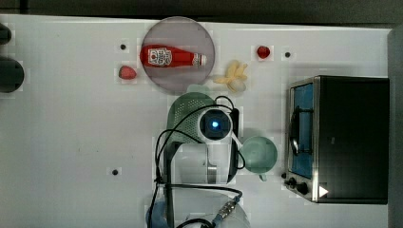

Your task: Drag strainer left to right.

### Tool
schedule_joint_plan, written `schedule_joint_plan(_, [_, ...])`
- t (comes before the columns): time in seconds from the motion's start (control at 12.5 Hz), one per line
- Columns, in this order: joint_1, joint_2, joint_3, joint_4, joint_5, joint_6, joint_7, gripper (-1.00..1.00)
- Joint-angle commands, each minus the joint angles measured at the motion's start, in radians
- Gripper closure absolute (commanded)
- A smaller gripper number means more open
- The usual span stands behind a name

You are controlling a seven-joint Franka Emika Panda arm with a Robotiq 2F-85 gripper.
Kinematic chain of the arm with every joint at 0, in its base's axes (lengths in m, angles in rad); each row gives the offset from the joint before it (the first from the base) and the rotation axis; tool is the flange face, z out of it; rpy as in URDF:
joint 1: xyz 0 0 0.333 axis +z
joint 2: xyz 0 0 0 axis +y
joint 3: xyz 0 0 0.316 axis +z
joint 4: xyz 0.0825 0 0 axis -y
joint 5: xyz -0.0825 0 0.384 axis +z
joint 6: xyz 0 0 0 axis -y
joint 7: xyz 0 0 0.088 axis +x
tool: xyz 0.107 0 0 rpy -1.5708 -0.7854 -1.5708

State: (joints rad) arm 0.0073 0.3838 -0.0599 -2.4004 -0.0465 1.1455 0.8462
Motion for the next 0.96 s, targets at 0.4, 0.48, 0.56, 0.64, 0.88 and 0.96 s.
schedule_joint_plan(0.4, [0.005,-0.010,-0.092,0.010,-0.002,-0.020,-0.165,-1.00])
schedule_joint_plan(0.48, [0.005,-0.010,-0.105,0.010,-0.002,-0.015,-0.186,-1.00])
schedule_joint_plan(0.56, [0.005,-0.010,-0.111,0.010,-0.002,-0.012,-0.192,-1.00])
schedule_joint_plan(0.64, [0.005,-0.011,-0.113,0.011,-0.002,-0.002,-0.198,-1.00])
schedule_joint_plan(0.88, [0.005,-0.069,-0.064,0.012,-0.002,-0.043,-0.295,-1.00])
schedule_joint_plan(0.96, [0.005,-0.118,-0.046,0.015,-0.002,-0.065,-0.351,-1.00])
